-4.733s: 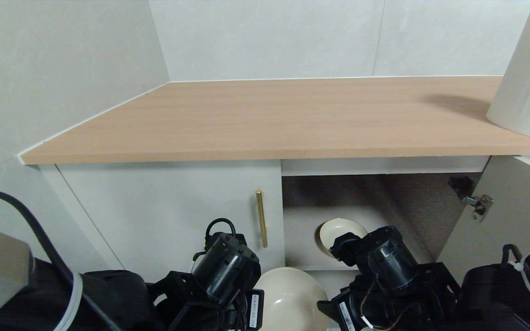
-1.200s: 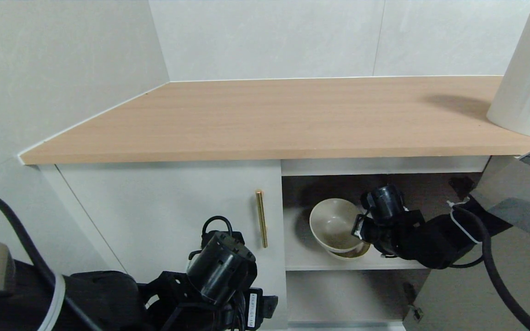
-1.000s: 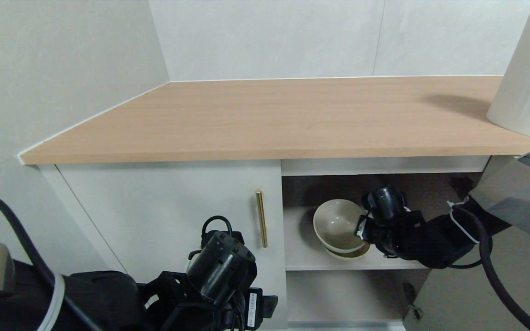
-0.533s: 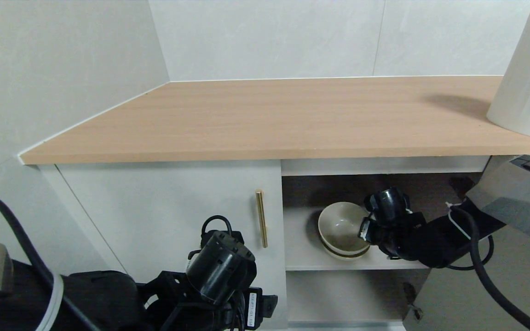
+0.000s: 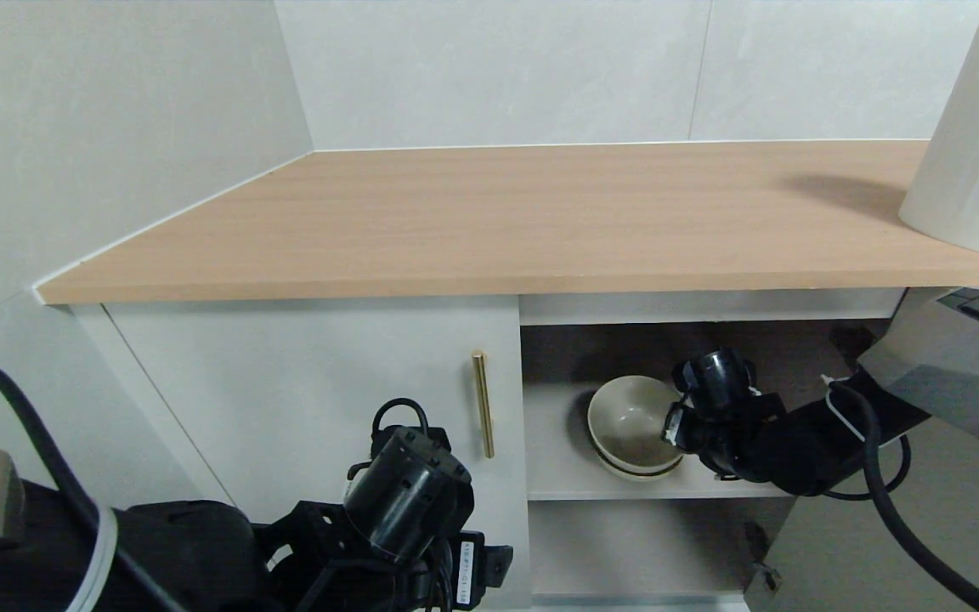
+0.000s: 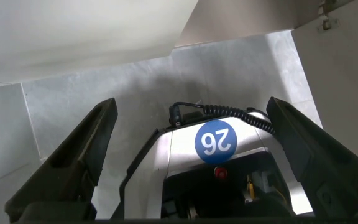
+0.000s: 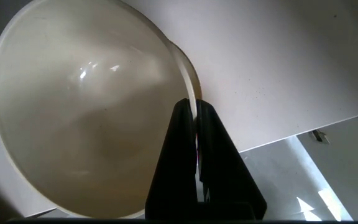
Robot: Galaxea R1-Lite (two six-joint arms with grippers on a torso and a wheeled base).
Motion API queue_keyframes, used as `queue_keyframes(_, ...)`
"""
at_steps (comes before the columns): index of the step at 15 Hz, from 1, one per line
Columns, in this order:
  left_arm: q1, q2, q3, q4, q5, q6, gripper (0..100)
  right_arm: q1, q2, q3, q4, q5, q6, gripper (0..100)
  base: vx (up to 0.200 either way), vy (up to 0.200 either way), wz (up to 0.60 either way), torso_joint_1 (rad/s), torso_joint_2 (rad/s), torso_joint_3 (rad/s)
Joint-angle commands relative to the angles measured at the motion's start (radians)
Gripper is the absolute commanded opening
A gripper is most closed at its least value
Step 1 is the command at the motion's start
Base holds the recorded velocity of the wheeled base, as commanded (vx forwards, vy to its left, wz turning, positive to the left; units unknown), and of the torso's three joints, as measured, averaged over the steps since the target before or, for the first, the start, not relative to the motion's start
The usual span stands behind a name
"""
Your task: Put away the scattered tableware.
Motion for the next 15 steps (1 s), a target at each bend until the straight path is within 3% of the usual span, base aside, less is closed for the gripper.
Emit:
queue_keyframes(1, 0.000, -0.002, 0.000, -0.001, 0.001, -0.001, 100, 0.000, 0.000, 0.001, 0.000, 0.000, 0.000, 100, 0.000, 0.000, 0.00, 0.000, 0.00, 0.000)
queue_keyframes(8, 0.006, -0.060, -0.002, 0.015, 0.001, 0.006, 100, 0.019, -0.098, 0.028, 0.030, 0.011, -0.037, 100, 0.000, 0.000, 0.00, 0.000, 0.00, 0.000)
queue_keyframes(13, 0.063, -0.291, -0.002, 0.176, 0.005, 0.046, 100, 0.100, -0.395, 0.197, 0.135, 0.112, -0.256, 100, 0.000, 0.000, 0.00, 0.000, 0.00, 0.000)
queue_keyframes(15, 0.081, -0.416, 0.000, 0.272, 0.002, 0.049, 100, 0.155, -0.568, 0.268, 0.241, 0.155, -0.339, 100, 0.000, 0.000, 0.00, 0.000, 0.00, 0.000)
